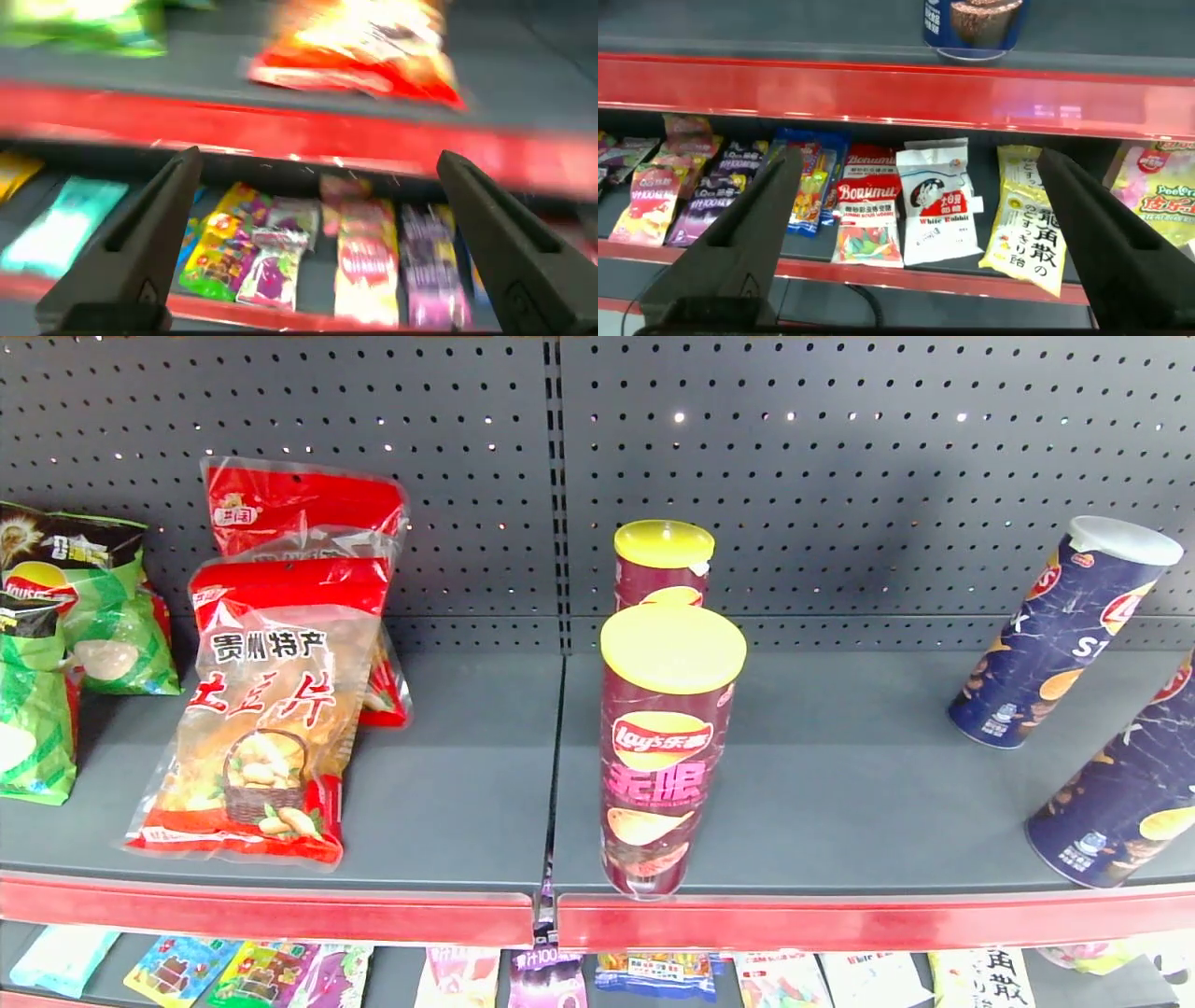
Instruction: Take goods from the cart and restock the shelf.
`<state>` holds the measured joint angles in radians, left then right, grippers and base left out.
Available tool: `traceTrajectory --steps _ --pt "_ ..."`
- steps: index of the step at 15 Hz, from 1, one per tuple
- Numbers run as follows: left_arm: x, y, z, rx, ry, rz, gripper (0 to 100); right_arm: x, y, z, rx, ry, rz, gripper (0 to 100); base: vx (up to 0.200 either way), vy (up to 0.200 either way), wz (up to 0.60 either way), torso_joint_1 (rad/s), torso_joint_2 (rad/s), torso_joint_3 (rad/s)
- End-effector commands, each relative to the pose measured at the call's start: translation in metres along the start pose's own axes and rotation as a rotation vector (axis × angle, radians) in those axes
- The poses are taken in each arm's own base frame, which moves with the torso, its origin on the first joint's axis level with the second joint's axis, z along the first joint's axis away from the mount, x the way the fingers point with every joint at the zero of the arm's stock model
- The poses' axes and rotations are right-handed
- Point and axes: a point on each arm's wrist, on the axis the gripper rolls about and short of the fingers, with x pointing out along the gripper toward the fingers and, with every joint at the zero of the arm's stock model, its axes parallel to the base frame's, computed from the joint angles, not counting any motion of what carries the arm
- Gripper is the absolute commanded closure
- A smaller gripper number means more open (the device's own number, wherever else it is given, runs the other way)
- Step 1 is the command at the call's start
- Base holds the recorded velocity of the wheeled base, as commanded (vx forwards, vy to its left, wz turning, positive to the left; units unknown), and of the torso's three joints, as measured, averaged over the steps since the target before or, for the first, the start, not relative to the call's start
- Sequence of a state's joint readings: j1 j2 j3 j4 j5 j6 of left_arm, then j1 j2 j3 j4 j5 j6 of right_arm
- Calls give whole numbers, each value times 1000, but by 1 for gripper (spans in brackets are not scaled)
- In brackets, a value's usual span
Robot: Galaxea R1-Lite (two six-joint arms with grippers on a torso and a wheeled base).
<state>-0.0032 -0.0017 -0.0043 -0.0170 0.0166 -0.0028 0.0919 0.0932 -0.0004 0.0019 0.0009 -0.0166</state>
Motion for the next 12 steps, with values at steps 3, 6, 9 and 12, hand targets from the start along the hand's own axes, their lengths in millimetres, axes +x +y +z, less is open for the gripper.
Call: traceTrajectory --steps 3,6,9,12 --pt "0 -1 -3 -57 26 -31 0 0 1 0 1 3 24 0 0 0 0 0 0 0" --pt "0 1 -3 -57 21 62 0 0 0 0 12 4 -10 0 0 0 0 0 0 0" --pt "0 1 -3 -33 22 48 0 0 0 0 12 4 -16 0 0 0 0 0 0 0" --pt "0 1 -3 -35 22 53 0 0 0 0 12 4 -16 0 0 0 0 0 0 0"
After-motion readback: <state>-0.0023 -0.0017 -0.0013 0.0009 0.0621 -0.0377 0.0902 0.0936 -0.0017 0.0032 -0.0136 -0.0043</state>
